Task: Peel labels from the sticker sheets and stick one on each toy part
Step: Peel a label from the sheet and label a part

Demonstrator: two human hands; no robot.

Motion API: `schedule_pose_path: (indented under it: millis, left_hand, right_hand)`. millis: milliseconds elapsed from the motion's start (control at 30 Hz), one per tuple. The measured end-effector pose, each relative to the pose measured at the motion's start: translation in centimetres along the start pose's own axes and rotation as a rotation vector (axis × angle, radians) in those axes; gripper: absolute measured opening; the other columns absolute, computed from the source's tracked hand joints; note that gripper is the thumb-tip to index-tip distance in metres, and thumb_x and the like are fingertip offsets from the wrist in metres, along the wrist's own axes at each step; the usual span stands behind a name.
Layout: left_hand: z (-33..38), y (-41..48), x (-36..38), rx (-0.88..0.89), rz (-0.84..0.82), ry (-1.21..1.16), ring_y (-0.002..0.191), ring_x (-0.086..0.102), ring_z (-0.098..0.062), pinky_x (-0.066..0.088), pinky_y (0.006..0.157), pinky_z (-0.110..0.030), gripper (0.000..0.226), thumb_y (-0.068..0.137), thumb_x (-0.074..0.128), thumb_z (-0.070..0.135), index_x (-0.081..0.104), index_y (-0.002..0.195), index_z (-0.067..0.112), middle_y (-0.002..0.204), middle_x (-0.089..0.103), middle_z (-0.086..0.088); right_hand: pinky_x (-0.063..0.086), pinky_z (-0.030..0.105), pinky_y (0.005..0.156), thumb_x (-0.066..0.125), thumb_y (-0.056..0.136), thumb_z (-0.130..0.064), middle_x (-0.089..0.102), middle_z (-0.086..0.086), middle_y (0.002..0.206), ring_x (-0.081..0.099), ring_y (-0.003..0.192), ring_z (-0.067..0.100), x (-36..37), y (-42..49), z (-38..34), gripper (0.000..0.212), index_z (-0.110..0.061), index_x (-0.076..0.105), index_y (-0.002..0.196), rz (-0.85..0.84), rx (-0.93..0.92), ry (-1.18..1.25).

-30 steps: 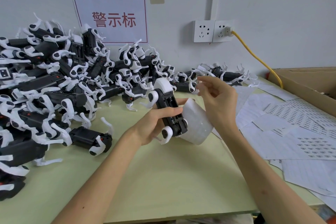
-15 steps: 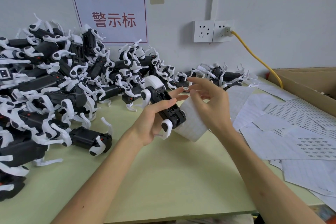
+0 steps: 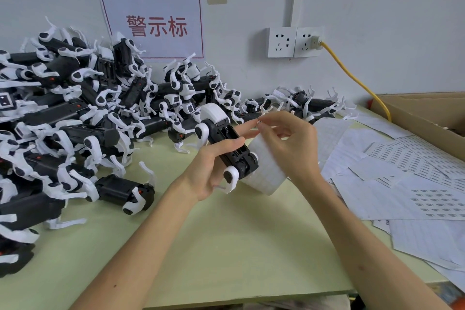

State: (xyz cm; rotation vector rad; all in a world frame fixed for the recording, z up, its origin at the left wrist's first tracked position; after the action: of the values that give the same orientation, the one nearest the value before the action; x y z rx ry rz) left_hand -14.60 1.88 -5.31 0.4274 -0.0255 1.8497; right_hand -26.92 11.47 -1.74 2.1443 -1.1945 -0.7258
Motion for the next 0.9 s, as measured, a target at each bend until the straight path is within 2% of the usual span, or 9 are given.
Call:
schedule_pose_path:
  millis: [267, 367, 433, 500, 633, 733, 767, 833, 900]
  left_hand:
    - [0.1, -0.3, 0.7, -0.023, -0.037, 0.110, 0.095, 0.069, -0.009, 0.052, 0.059, -0.013, 0.049, 0.086, 0.066, 0.037, 0.065, 0.134, 0.042, 0.132, 0.066, 0.014]
    - [0.1, -0.4, 0.8, -0.040, -0.024, 0.210, 0.107, 0.067, -0.007, 0.053, 0.079, -0.023, 0.050, 0.084, 0.066, 0.043, 0.062, 0.134, 0.050, 0.137, 0.064, 0.018]
    - [-0.1, -0.2, 0.5, -0.037, 0.017, 0.247, 0.118, 0.063, -0.011, 0.047, 0.096, -0.036, 0.056, 0.081, 0.068, 0.048, 0.060, 0.136, 0.049, 0.142, 0.061, 0.015]
    - [0.1, 0.0, 0.1, -0.007, 0.082, 0.231, 0.125, 0.060, -0.015, 0.045, 0.105, -0.039, 0.060, 0.079, 0.071, 0.050, 0.059, 0.138, 0.046, 0.143, 0.061, 0.010]
    - [0.8, 0.1, -0.9, 0.055, 0.272, 0.142, 0.109, 0.064, -0.013, 0.050, 0.102, -0.033, 0.061, 0.072, 0.071, 0.061, 0.066, 0.131, 0.045, 0.133, 0.068, 0.005]
    - [1.2, -0.2, -1.8, 0.087, 0.428, 0.119, 0.101, 0.061, -0.015, 0.046, 0.087, -0.035, 0.054, 0.066, 0.068, 0.073, 0.073, 0.114, 0.048, 0.117, 0.069, 0.007]
    - [1.4, -0.3, -2.1, 0.103, 0.470, 0.100, 0.099, 0.061, -0.016, 0.045, 0.084, -0.035, 0.052, 0.065, 0.068, 0.075, 0.074, 0.109, 0.047, 0.110, 0.070, 0.008]
    - [1.7, -0.4, -2.5, 0.144, 0.510, 0.069, 0.099, 0.065, -0.015, 0.046, 0.087, -0.035, 0.054, 0.074, 0.063, 0.076, 0.072, 0.116, 0.044, 0.107, 0.072, 0.005]
    - [2.0, -0.5, -2.5, 0.181, 0.504, 0.038, 0.104, 0.068, -0.015, 0.048, 0.091, -0.036, 0.066, 0.083, 0.052, 0.079, 0.064, 0.131, 0.035, 0.117, 0.074, -0.001]
  right_hand:
    - [0.043, 0.011, 0.064, 0.075, 0.088, -0.015, 0.071, -0.022, 0.077, 0.062, 0.064, 0.003, -0.2, 0.0, 0.3, 0.010, -0.023, 0.075, 0.081, 0.020, 0.050, 0.015]
    - [0.041, 0.011, 0.062, 0.074, 0.087, -0.015, 0.070, -0.019, 0.076, 0.057, 0.061, 0.003, -0.2, 0.0, 0.2, 0.010, -0.022, 0.073, 0.080, 0.011, 0.060, -0.002]
    - [0.041, 0.011, 0.061, 0.073, 0.087, -0.014, 0.068, -0.018, 0.077, 0.056, 0.062, 0.004, -0.1, -0.2, 0.0, 0.014, -0.024, 0.070, 0.078, 0.002, 0.037, -0.026]
    - [0.041, 0.011, 0.063, 0.072, 0.088, -0.012, 0.068, -0.018, 0.078, 0.057, 0.064, 0.006, -0.1, -0.2, -0.4, 0.020, -0.028, 0.067, 0.077, 0.002, 0.010, -0.046]
    - [0.042, 0.012, 0.071, 0.069, 0.090, -0.010, 0.067, -0.016, 0.077, 0.059, 0.073, 0.004, -0.6, -0.3, -1.1, 0.018, -0.027, 0.065, 0.083, 0.070, -0.020, -0.019]
    - [0.048, 0.032, 0.084, 0.066, 0.090, -0.012, 0.068, -0.012, 0.088, 0.061, 0.087, 0.015, -1.7, -0.4, -2.3, 0.014, -0.021, 0.065, 0.101, 0.180, -0.117, -0.039]
    - [0.048, 0.034, 0.085, 0.066, 0.089, -0.013, 0.068, -0.010, 0.089, 0.062, 0.087, 0.017, -1.9, -0.5, -2.7, 0.019, -0.020, 0.063, 0.107, 0.205, -0.142, -0.018]
    - [0.048, 0.026, 0.081, 0.065, 0.087, -0.016, 0.069, -0.007, 0.089, 0.063, 0.083, 0.015, -1.7, -0.6, -3.2, 0.031, -0.021, 0.057, 0.117, 0.139, -0.138, 0.133]
    - [0.050, 0.026, 0.082, 0.068, 0.084, -0.025, 0.071, -0.003, 0.097, 0.066, 0.087, 0.015, -0.4, -0.8, -3.3, 0.048, -0.022, 0.051, 0.129, -0.054, -0.049, 0.298]
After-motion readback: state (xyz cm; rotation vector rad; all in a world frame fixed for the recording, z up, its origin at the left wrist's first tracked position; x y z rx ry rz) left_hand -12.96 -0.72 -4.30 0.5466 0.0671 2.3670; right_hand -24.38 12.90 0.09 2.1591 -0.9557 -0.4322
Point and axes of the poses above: each hand's wrist, its own y-axis towards the middle knuckle, its own x-axis out of the palm, z = x × y, the point moved 6 cm from there along y, towards the middle knuckle
